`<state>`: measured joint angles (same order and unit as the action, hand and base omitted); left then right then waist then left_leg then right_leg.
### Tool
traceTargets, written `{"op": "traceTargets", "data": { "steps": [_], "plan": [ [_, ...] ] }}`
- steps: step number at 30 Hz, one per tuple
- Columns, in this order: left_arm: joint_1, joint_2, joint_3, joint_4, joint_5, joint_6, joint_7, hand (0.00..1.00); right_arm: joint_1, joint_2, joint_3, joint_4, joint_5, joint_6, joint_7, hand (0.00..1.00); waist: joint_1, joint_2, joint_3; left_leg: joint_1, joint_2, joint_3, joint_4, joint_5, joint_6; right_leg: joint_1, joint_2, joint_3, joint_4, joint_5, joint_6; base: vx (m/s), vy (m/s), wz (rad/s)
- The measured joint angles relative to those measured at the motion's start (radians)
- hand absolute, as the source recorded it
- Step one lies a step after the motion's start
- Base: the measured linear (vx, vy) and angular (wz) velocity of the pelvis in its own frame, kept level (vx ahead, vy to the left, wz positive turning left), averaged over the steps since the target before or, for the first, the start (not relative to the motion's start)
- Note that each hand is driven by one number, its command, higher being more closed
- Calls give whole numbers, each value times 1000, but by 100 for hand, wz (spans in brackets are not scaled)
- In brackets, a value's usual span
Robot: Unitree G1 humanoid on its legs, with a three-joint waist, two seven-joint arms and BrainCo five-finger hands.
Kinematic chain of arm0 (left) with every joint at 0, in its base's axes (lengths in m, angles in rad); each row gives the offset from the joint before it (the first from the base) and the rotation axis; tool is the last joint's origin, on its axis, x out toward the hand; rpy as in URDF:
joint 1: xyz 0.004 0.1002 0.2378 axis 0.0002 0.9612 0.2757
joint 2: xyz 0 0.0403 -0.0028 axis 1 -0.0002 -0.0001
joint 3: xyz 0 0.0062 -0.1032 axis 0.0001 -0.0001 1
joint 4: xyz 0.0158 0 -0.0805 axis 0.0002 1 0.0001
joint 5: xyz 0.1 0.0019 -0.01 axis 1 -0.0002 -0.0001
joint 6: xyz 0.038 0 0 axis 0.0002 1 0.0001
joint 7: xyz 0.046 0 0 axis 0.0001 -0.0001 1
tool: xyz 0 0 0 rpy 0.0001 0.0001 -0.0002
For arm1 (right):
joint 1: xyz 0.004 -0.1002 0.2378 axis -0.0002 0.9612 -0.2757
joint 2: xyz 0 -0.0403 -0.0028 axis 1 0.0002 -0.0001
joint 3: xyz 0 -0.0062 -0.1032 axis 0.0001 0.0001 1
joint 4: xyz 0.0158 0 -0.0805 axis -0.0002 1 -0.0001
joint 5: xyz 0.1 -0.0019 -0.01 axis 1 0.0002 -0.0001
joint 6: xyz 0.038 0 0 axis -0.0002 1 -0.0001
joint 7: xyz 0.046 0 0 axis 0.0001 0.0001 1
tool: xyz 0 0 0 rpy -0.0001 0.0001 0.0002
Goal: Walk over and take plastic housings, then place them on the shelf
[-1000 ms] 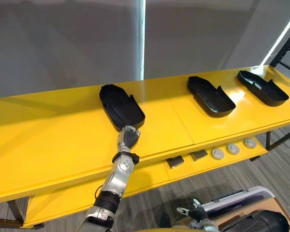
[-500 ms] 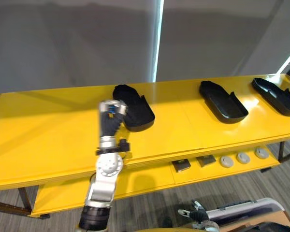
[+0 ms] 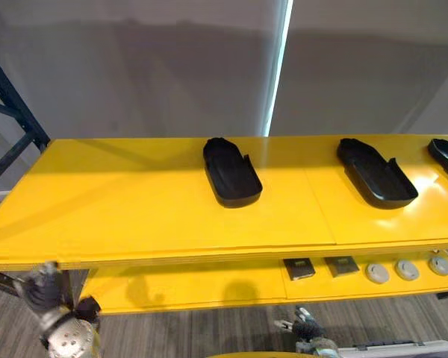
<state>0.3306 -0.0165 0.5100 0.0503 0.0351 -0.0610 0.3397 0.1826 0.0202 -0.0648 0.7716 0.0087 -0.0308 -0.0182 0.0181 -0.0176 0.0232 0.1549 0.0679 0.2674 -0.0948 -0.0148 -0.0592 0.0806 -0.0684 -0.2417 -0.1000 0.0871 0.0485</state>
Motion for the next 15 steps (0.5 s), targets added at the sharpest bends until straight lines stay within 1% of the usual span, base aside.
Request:
{"op": "traceTargets", "data": {
  "steps": [1, 2, 4, 5, 7, 9, 12, 15],
  "plan": [
    [1, -14, -18, 94, 5, 20, -21, 100, 3, 1, 3, -6, 0, 2, 1, 0, 0, 1, -1, 3, 0, 5, 0, -1, 0, 8, 0, 2, 0, -2, 1, -10, -9, -5],
    [1, -20, -28, 133, 5, 24, -29, 100, 3, 1, 3, -6, 0, 4, 0, 0, 0, 2, -1, 6, 0, 7, 0, -1, 1, 9, 0, 4, 0, -2, 1, -29, -10, -8],
    [1, -22, -73, 255, 16, 37, -56, 100, 3, 1, 3, -6, 0, 9, 0, 0, -2, -3, -3, 14, 1, 13, 0, -3, 1, 15, 1, 8, 0, -4, 0, -24, -12, -8],
    [1, -25, -102, 306, 16, 41, -68, 0, 5, 1, 3, -6, 0, 10, -1, 0, -3, -8, -4, 20, 2, 17, 0, -4, 0, 19, 2, 11, 0, -5, -1, -40, -20, -11],
    [1, -39, -159, 375, 18, 45, -91, 0, 8, 0, 1, -9, 1, 10, -2, 0, -2, -10, -6, 25, 3, 28, 0, -8, -3, 19, 4, 19, 0, -13, 7, -49, -22, -13],
    [1, -46, -212, 419, 20, 45, -115, 0, 15, 0, 0, -11, 2, 10, -3, 0, -2, -6, -6, 27, 3, 36, -1, -15, -2, 19, 4, 21, 0, -18, 0, -40, -17, -9],
    [-1, -48, -282, 465, 40, 42, -144, 0, 30, 2, -13, -12, 8, 10, -5, 0, -3, 0, -5, 28, 4, 40, -4, -17, -2, 18, 6, 22, 0, -19, -1, -16, -13, -3],
    [-4, -48, -313, 482, 66, 42, -144, 0, 38, 2, -20, -12, 20, 9, -9, 0, -4, 1, -5, 28, 8, 45, -6, -20, -5, 16, 10, 27, 0, -20, -2, 2, -25, -5]
  ]
}}
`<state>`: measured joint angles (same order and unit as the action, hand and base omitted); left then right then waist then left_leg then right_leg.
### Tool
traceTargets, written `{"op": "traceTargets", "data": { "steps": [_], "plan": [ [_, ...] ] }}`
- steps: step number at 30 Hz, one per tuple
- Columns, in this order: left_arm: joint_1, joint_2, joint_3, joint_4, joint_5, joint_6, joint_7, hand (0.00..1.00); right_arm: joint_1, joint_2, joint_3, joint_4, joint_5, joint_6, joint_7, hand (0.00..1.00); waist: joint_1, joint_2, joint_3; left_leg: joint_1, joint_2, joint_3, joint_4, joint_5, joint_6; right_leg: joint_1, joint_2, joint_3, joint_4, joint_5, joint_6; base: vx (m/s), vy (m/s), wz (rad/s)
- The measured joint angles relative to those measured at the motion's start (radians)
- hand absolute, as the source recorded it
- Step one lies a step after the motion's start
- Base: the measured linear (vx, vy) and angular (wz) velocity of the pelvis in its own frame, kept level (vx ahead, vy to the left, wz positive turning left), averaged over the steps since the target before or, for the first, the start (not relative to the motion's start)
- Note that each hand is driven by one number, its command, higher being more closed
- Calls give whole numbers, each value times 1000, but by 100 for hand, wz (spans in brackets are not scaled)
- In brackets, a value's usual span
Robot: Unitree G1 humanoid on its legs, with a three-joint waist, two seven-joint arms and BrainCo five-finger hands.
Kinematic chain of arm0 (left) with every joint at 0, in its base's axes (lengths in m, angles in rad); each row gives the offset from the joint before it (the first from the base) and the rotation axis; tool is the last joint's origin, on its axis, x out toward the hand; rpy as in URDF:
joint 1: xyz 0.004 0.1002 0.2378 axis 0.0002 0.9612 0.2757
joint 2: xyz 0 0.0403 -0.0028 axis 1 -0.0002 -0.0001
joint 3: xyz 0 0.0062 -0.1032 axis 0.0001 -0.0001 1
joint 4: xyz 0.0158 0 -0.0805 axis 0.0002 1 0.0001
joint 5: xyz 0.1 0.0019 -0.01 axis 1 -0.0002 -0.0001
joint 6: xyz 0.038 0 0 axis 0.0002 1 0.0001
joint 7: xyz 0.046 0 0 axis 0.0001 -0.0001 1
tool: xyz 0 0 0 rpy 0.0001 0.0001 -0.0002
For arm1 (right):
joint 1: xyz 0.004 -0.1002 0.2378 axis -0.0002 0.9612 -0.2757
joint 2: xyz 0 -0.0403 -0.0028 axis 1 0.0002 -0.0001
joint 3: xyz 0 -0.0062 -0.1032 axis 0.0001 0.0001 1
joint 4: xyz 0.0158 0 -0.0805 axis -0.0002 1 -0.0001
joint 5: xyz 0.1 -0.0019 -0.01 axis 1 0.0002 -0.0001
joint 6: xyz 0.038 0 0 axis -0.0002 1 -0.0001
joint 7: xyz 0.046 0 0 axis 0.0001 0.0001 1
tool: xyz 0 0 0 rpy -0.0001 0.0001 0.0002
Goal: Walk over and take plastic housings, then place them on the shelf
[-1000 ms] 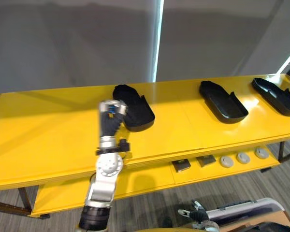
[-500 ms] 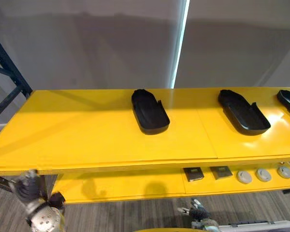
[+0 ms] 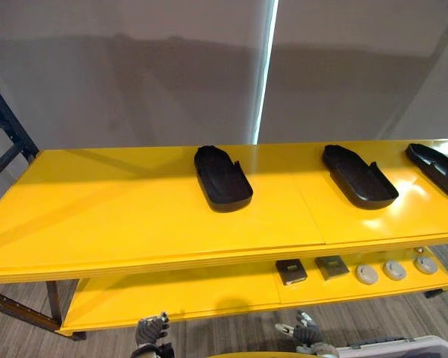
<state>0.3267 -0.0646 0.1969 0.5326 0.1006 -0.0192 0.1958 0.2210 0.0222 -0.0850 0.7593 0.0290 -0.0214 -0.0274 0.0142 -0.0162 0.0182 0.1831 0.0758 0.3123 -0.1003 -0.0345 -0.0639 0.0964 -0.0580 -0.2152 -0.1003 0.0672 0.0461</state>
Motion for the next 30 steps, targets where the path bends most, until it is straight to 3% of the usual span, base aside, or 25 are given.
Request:
{"op": "traceTargets", "data": {
  "steps": [13, 18, 19, 21, 22, 25, 30],
  "plan": [
    [-68, 12, -49, 66, 70, -2, 1, 0, 0, -1, -65, -1, 1, -3, -35, 0, -1, 29, 15, 13, 25, 24, 21, -15, -21, 5, 24, 24, 1, -5, -9, 27, -20, -6],
    [-64, 16, -46, 63, 70, -2, 2, 0, -6, -7, -74, -42, 1, -7, -38, 0, 2, 30, 52, -37, 63, 30, 182, -98, -30, -34, 36, 69, 68, -43, -21, -25, -26, -19],
    [-61, 16, -37, 61, 69, -2, 2, 0, -27, -7, -73, -39, 0, -7, -40, 0, 3, 36, 50, -75, 62, 2, 242, -108, -25, -65, 37, 93, 95, -51, -25, -51, -60, -49],
    [-62, 16, -29, 47, 68, -2, 7, 0, -57, -10, -73, -39, 0, -8, -49, 0, 7, 22, 58, -125, 60, -93, 297, -112, -23, -113, 38, 136, 124, -55, -21, -4, -67, -67],
    [-65, 15, -29, 33, 67, -2, 9, 0, -78, -10, -72, -40, -1, -9, -56, 0, 4, 34, 60, -137, 59, -149, 312, -125, -39, -138, 44, 160, 142, -53, -21, -2, -37, -61],
    [-95, 7, -28, 18, 67, -9, 21, 0, -84, -14, -73, -48, -3, -11, -59, 0, 0, 45, 66, -131, 62, -170, 310, -176, -36, -182, 61, 202, 185, -48, -19, -44, 47, -49],
    [-120, 21, 12, -14, 67, -17, 33, 0, -107, -2, -53, -124, -31, -11, -60, 0, 4, -6, 109, -161, 46, -5, 409, -249, 8, -270, 76, 378, 196, 25, 19, -164, 144, -108]
  ]
}}
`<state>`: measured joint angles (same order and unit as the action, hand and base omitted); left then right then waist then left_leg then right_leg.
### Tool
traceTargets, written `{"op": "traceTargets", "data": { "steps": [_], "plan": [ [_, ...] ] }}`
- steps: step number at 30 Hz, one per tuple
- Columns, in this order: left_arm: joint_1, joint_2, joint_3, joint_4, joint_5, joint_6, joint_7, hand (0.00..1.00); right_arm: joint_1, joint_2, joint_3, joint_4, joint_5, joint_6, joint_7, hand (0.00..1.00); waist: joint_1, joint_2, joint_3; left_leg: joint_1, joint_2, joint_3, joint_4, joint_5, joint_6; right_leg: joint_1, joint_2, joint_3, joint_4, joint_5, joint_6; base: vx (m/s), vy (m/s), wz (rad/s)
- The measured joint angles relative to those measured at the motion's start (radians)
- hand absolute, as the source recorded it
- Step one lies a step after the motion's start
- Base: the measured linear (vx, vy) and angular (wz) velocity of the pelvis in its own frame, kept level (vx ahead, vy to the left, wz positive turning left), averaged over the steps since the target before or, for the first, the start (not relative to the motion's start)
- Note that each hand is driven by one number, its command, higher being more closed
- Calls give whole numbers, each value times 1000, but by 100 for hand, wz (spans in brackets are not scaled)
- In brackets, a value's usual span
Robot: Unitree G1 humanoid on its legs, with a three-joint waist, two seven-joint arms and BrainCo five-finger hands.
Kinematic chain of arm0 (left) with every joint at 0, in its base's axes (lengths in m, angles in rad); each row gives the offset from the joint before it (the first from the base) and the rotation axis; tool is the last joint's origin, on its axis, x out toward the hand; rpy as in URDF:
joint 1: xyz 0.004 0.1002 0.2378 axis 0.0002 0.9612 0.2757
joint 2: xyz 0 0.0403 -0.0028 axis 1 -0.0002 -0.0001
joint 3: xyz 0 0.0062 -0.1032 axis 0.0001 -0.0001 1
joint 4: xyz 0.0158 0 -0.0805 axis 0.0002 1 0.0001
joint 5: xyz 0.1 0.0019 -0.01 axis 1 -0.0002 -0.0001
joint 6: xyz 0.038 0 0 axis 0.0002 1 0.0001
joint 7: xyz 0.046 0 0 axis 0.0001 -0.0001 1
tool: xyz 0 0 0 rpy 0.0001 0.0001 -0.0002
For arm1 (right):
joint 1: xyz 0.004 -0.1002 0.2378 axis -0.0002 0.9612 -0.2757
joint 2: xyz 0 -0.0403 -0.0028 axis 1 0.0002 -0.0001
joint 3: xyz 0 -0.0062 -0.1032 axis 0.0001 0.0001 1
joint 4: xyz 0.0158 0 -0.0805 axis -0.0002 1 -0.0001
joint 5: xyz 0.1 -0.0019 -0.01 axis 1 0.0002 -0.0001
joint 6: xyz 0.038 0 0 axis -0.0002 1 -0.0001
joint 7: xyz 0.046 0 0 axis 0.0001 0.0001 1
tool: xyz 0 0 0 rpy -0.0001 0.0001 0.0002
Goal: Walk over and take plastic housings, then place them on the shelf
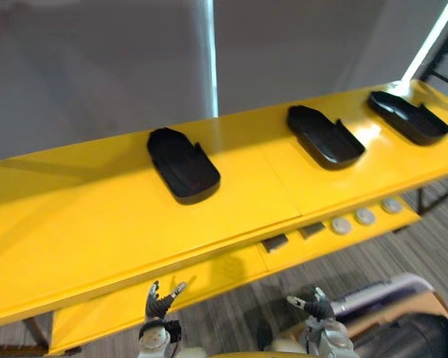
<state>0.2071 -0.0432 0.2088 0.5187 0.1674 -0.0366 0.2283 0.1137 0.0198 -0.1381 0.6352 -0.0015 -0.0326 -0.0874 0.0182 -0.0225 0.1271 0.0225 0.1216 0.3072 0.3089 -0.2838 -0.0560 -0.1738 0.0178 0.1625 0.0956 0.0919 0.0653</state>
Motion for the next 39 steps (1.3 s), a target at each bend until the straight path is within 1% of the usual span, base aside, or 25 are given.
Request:
{"op": "traceTargets", "data": {
  "steps": [1, 2, 3, 4, 5, 6, 7, 8, 9, 10, 11, 12, 15, 20, 23, 27, 28, 29, 30, 31, 32, 33, 34, 37, 39],
  "plan": [
    [-1, 12, 1, -1, 0, -2, 6, 0, -12, 5, 2, -10, -10, 2, 1, 0, 1, -14, 13, -19, 2, 56, 42, -17, 23, -18, -10, 18, -29, -6, -14, -242, 142, -135],
    [-5, 14, 3, -1, 0, -2, 7, 0, -15, 5, 1, -19, -12, 5, 0, 0, -2, -20, 17, -23, 0, 83, 38, -18, 27, -24, -24, -35, -32, -22, -39, -274, 128, -125],
    [-17, 4, 4, 0, 1, -2, 11, 0, -24, 2, 1, -21, -20, 6, 1, 0, 1, -4, 35, -16, 20, 148, 8, -6, 48, -42, -59, -155, -4, -49, -51, -207, 105, -125],
    [-18, 3, 15, 1, 1, -1, 12, 0, -27, 2, 2, -21, -28, 8, 4, 0, 4, -18, 29, -2, 21, 194, -17, 5, 59, -77, -83, -238, 125, -74, -41, -188, 105, -117],
    [-18, 3, 21, 2, 1, 1, 12, 0, -24, 3, 2, -20, -31, 8, 4, 0, 3, -9, 34, 6, 20, 211, -26, 8, 62, -78, -91, -277, 199, -97, -41, -124, 101, -89],
    [-18, 5, 20, 2, 1, 5, 11, 0, -19, 3, 2, -19, -31, 8, 4, 0, 3, -10, 34, 21, 20, 233, -33, 9, 64, -60, -104, -300, 332, -156, -38, -79, 68, -48],
    [-19, 6, 19, 2, 1, 5, 11, 0, -17, 3, 2, -17, -31, 8, 4, 0, 1, -12, 32, 22, 18, 240, -33, 9, 64, -46, -107, -299, 392, -187, -30, -48, 51, -41],
    [-33, 6, 14, 4, 1, 8, 9, 0, -17, 5, 2, -3, -31, 8, 4, 0, -1, -17, 28, 24, 13, 247, -33, 12, 68, -5, -110, -296, 491, -267, -14, 0, 12, -18],
    [-36, 6, 10, 4, 1, 9, 7, 0, -18, 7, 2, 10, -31, 8, 5, 0, 0, -21, 25, 15, 11, 250, -32, 17, 70, 24, -110, -297, 524, -299, -2, 8, -26, -12],
    [-41, 6, 7, 4, 1, 9, 6, 0, -18, 8, 3, 16, -31, 8, 4, 0, 1, -25, 21, 6, 9, 251, -28, 21, 74, 46, -111, -298, 528, -310, 0, 12, -70, -12],
    [-54, 7, 0, 13, 1, 11, 3, 0, -21, 8, 10, 33, -31, 8, 3, 0, 5, -51, 2, -13, -4, 249, -22, 36, 73, 89, -115, -301, 437, -323, -9, -5, -115, -36],
    [-72, 6, -3, 45, 1, 12, 0, 0, -30, 1, 19, 59, -31, 8, 3, 0, 21, -53, 0, -29, -13, 227, -32, 63, 71, 112, -107, -299, 341, -326, -14, -1, -125, -51],
    [-88, 4, -23, 109, 2, 16, -8, 0, -62, -21, 18, 128, -31, 3, 2, 0, 20, -34, -14, -31, -29, 172, -71, 91, 55, 184, -92, -283, 155, -314, -32, -5, -156, -51],
    [-95, 8, -90, 165, 12, 20, -12, 0, -61, -50, 6, 173, -40, 3, 1, 0, 7, -11, -30, 19, -31, 155, -151, 154, 29, 208, -62, -253, 95, -263, -50, -41, -77, -22],
    [-85, 7, -93, 211, 45, 25, -15, 0, -65, -52, -8, 175, -40, 3, 1, 0, -5, 14, -41, 46, -28, 160, -205, 171, 18, 214, -39, -197, 49, -235, -56, -19, -30, -57],
    [-71, 9, -89, 249, 63, 29, -32, 0, -66, -53, -3, 175, -40, 3, -3, 0, -7, 38, -43, 63, -11, 207, -208, 171, 18, 200, -12, -112, -17, -164, -55, -76, -23, -85],
    [-71, 8, -88, 260, 65, 29, -33, 0, -69, -59, 3, 175, -40, 3, -4, 0, -6, 47, -42, 61, -3, 237, -208, 171, 17, 187, 4, -113, -45, -122, -49, -128, -46, -103],
    [-71, 8, -86, 263, 67, 29, -32, 0, -79, -61, 6, 175, -39, 3, -5, 0, -5, 52, -40, 59, 4, 249, -208, 170, 17, 182, 11, -131, -67, -91, -44, -200, -108, -121],
    [-68, 11, -79, 262, 69, 28, -32, 0, -93, -55, 19, 172, -39, 2, -6, 0, -3, 50, -38, 57, 26, 298, -211, 170, 16, 173, -11, -289, -101, -127, -101, -147, -85, -107],
    [-67, 16, -77, 263, 70, 29, -32, 0, -97, -50, 20, 172, -39, -2, -5, 0, -3, 53, -35, 56, 24, 327, -212, 162, 13, 161, -40, -428, -71, -163, -127, -208, -96, -125],
    [-71, 19, -76, 265, 69, 33, -33, 0, -103, -50, 18, 175, -39, -2, -6, 0, -9, 59, -29, 65, 41, 371, -213, 154, 7, 143, -111, -677, 7, -200, -117, -112, -22, -113],
    [-68, 28, -74, 263, 69, 32, -32, 0, -98, -46, 20, 175, -39, -2, -5, 0, -5, 64, -23, 72, 43, 405, -205, 152, 3, 140, -152, -796, 44, -189, -118, -132, -51, -129],
    [-71, 43, -64, 267, 69, 32, -32, 0, -94, -47, 27, 175, -39, -2, -5, 0, -6, 52, -15, 87, 34, 412, -203, 146, -5, 140, -154, -791, 44, -148, -64, -78, -86, -121],
    [-71, 41, -61, 275, 70, 32, -33, 0, -55, -71, 29, 177, -38, -2, -6, 0, -6, 70, -8, 103, 49, 407, -209, 144, -11, 156, -92, -692, -58, -92, -79, -105, -123, -96],
    [-74, 42, -61, 277, 71, 32, -34, 0, -32, -84, 17, 177, -28, -2, -12, 0, -24, 76, 0, 93, 85, 409, -153, 118, -42, 170, -64, -674, -99, -87, -80, -109, -68, -53]
  ]
}}
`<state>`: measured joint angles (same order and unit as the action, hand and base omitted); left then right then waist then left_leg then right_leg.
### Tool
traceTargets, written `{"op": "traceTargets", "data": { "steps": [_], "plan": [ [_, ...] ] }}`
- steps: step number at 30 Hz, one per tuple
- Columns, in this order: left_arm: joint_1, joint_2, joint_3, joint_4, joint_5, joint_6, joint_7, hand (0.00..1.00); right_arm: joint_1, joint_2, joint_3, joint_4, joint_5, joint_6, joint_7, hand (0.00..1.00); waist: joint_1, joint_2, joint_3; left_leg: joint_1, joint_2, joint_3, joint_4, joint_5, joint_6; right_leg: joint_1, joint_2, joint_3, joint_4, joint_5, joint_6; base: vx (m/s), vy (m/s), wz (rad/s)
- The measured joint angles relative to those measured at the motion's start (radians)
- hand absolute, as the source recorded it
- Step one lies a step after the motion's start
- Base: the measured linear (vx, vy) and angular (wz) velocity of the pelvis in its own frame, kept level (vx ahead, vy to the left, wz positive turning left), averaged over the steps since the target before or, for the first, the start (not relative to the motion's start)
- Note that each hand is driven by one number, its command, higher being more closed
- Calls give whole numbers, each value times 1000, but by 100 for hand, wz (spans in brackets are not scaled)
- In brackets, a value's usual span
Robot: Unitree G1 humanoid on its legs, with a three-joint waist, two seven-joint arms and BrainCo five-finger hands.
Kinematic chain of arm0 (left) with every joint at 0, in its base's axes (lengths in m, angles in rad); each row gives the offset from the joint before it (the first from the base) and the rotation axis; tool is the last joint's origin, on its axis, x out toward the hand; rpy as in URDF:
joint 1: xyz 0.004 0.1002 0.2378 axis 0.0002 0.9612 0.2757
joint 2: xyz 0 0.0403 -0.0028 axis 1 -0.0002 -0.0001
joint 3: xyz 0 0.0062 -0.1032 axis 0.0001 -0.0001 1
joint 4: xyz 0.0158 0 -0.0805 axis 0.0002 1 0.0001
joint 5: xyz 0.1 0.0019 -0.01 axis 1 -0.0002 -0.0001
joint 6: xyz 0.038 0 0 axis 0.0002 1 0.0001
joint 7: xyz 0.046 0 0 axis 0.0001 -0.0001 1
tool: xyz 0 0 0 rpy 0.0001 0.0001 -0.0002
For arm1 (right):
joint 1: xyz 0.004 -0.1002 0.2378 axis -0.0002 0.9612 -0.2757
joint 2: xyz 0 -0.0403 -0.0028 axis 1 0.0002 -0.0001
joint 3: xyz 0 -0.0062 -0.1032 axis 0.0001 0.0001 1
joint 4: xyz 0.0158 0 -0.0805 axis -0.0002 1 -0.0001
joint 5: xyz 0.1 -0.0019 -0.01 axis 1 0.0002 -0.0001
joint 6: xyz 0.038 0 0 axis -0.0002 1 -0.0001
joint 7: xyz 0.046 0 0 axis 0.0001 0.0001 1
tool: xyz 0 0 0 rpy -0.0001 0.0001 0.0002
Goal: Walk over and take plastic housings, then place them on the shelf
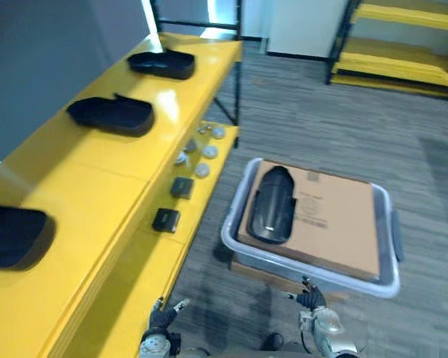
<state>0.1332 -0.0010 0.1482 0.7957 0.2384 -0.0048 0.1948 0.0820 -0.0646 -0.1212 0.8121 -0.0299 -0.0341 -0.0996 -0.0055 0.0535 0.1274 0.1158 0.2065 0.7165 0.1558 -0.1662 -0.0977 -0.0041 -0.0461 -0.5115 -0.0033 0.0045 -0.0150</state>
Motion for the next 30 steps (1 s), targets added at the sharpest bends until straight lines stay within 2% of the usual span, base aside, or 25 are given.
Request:
{"op": "traceTargets", "data": {
  "steps": [1, 2, 3, 4, 5, 7, 8, 10, 11, 13, 16, 18, 24, 28, 29, 30],
  "plan": [
    [-4, 2, -1, -1, 0, -1, 0, 0, 20, 0, -2, 0, 13, 1, -9, 0, -10, 0, 3, -18, 40, -4, 78, -29, -6, 3, 17, 7, -2, -3, -5, -115, -37, -20],
    [-6, 1, -1, -1, 0, -1, -1, 0, 27, 0, -2, 0, 20, 1, -11, 0, -9, 1, 5, -23, 59, -7, 115, -38, -5, 3, 27, 20, -2, -5, -7, -119, -20, -43],
    [-4, 4, -1, -1, 0, -1, -1, 0, 30, 0, -6, -1, 24, 1, -12, 0, -3, -10, 12, -40, 82, -41, 190, -38, -2, 2, 33, 51, 1, -7, -11, -61, -26, -67],
    [-1, 1, -2, -1, -1, -1, -1, 0, 26, 3, -9, -6, 25, 0, -14, 0, 0, -18, 26, -82, 89, -140, 266, -47, 14, 7, 37, 84, 5, -8, -12, -36, -20, -70],
    [1, -3, -4, -1, -1, -1, -1, 0, 23, 3, -11, -6, 26, 0, -15, 0, 0, -18, 34, -98, 78, -211, 282, -57, 18, 8, 38, 104, 8, -8, -12, 6, 25, -68],
    [4, -15, -8, -4, -13, -1, 0, 0, 21, -7, -30, -6, 35, 0, -22, 0, 20, -17, 53, -129, -20, -452, 251, -69, 25, 8, 27, 184, 25, -9, -13, -8, 89, -69],
    [7, -15, -8, -5, -13, -2, 0, 0, 21, -10, -30, -6, 39, 0, -28, 0, 22, -24, 58, -142, -42, -490, 237, -69, 26, 9, 24, 201, 29, -9, -14, 5, 121, -60],
    [9, -18, -10, -8, -13, 0, 0, 0, 13, -11, -31, -8, 43, 0, -37, 0, 24, 1, 60, -175, -97, -610, 153, -60, 24, 4, 14, 246, 64, -16, -2, 5, 205, -62],
    [8, -19, -9, -9, -15, 0, 0, 0, 15, -15, -31, -6, 43, 1, -41, 0, 25, 10, 61, -171, -98, -606, 163, -37, 43, -1, 16, 264, 80, -22, 9, 41, 241, -72],
    [8, -14, -12, -9, -16, 1, 1, 0, 27, 19, -30, -40, 44, 0, -48, 0, 21, 18, 54, -143, -111, -561, 157, -72, 62, 11, -4, 301, 107, -27, 33, 118, 214, -46],
    [5, -3, -16, -9, -27, 1, 1, 0, 53, 36, -31, -50, 47, 1, -46, 0, 21, -2, 45, -115, -144, -544, 113, -71, 77, 1, -31, 325, 125, -36, 55, 138, 183, -16],
    [8, -5, -31, -7, -29, 1, 0, 0, 60, 37, -41, -50, 52, 1, -47, 0, 20, -17, 36, -72, -175, -535, 61, -46, 105, 9, -48, 325, 119, -42, 73, 207, 131, -1],
    [6, 5, -31, -6, -30, 1, 1, 0, 62, 32, -103, -53, 79, -2, -51, 0, 19, -21, 2, -29, -212, -544, 53, -44, 105, 83, -78, 318, 58, -35, 85, 199, 119, 6],
    [25, 6, -25, -6, -30, 1, 1, 0, 71, 27, -190, -67, 100, -1, -55, 0, 19, -27, -20, -11, -229, -532, 99, -44, 104, 125, -106, 317, 52, -33, 85, 135, 103, 1],
    [36, 8, -15, -7, -30, 1, 0, 0, 73, 29, -220, -101, 101, 0, -56, 0, 22, -54, -14, -50, -238, -522, 179, -53, 97, 141, -145, 317, 54, -32, 84, 112, 153, 6],
    [52, 4, -5, -11, -33, 1, -1, 0, 79, 29, -265, -136, 103, 0, -66, 0, 18, -62, -22, -47, -236, -519, 89, -47, 98, 147, -157, 316, 55, -34, 89, 70, 130, 10]
  ]
}}
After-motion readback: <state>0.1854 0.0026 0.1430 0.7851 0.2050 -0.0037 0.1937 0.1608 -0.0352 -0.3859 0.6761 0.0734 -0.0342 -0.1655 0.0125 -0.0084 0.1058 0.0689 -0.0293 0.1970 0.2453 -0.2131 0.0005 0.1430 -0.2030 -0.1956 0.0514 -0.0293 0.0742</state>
